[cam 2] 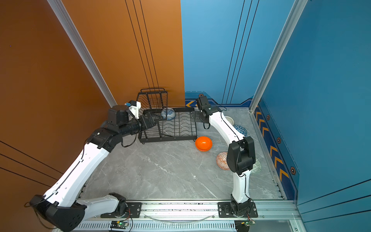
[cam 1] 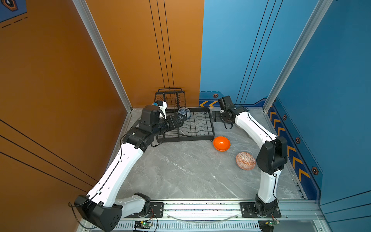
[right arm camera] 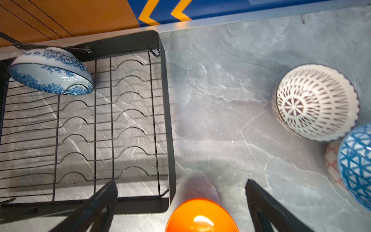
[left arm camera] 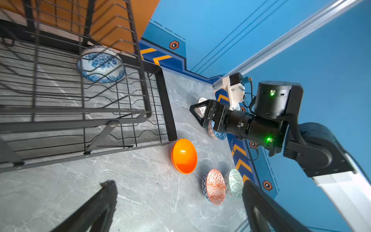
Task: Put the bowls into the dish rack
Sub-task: 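Reach the left gripper toward the orange bowl while the right arm shifts, then grasp the rim of the orange bowl with the left gripper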
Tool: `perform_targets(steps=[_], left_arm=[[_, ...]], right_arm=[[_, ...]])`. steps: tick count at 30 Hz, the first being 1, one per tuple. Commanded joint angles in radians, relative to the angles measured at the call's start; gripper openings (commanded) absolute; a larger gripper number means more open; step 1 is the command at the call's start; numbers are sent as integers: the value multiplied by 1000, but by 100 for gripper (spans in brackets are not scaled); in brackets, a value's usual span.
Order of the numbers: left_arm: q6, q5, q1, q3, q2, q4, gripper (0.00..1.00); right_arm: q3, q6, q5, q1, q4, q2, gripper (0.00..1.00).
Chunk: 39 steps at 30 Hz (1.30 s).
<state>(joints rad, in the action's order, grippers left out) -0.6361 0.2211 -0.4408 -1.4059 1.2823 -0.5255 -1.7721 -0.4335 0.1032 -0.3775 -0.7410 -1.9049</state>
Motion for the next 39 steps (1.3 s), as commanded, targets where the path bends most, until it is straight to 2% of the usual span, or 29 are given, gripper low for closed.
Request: perform_targets(steps=[1,10,18,27,32,39], left_arm=[[110,-54,-68,-32,80,-45,98],[113,-41,-229,-37,263,-36,98],[-102,39,-247,-2,431,127,98],[-311,-48,-336,-83,653,171,100],[-425,-90,-352,-126,751,173,96],[-423,-107,-347,-208,825,166,87]], right_arm=[[110,-72,-49,33,-47,58,100],[345,-81,-112,76,-78,236,100],[377,-131,-179,118,-80,238,100],[369,-139,-215,206,-81,264,100],[408,-129,-242,265,-84,328,100],[444,-134,-261,293,-86,368,100]])
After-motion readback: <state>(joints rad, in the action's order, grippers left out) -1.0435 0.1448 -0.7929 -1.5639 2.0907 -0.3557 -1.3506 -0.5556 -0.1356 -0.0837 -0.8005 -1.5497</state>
